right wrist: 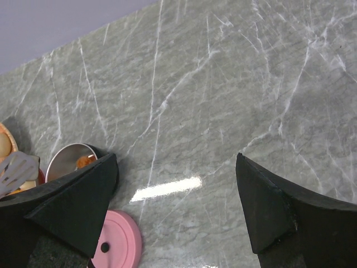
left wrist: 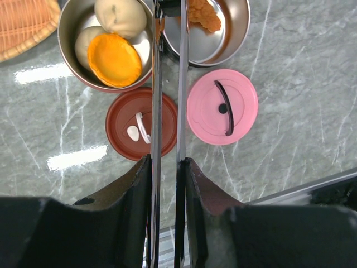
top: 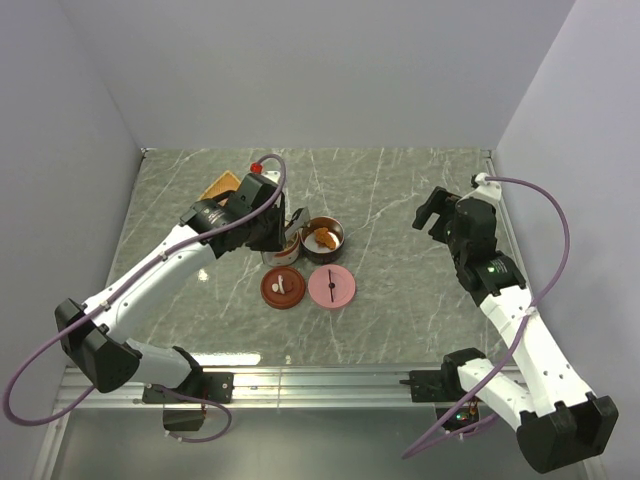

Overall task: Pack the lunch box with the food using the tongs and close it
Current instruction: Place the food into the lunch box

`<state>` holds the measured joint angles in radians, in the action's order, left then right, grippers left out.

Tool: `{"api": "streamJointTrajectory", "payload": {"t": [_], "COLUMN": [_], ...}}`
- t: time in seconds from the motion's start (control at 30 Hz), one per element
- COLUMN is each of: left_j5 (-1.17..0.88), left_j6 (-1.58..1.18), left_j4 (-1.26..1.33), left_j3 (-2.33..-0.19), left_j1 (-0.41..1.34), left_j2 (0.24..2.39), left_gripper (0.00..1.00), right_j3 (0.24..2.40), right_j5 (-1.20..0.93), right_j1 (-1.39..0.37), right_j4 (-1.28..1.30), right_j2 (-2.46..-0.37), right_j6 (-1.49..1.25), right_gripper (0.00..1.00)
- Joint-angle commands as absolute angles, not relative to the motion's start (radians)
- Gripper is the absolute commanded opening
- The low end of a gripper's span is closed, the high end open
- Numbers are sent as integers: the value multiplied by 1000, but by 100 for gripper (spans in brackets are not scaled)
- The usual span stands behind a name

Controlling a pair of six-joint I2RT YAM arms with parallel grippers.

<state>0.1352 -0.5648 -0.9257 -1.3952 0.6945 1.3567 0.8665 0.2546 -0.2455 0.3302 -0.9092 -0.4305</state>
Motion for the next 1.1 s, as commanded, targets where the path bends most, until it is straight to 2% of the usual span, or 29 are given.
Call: {"api": "streamJointTrajectory", "payload": {"t": [0.0, 0.7, 1.07], "left_j5": [173, 118, 115], "left_j6": [-549, -549, -532], "left_j4": [-874, -816, -807], "left_j3": [-1397, -1310, -1299], "left_j1": [698, 729, 732], "left_j2": [1354, 1344, 1342], "left_gripper": [25, 27, 43], "right_j3": [859, 853, 839], "right_j5": [281, 288, 299], "right_j1": [-252, -252, -253], "right_j4": [337, 351, 362], "right_j2": [-884, -861, -831], "right_j6": [-443, -466, -486], "right_gripper": [93, 93, 93]}}
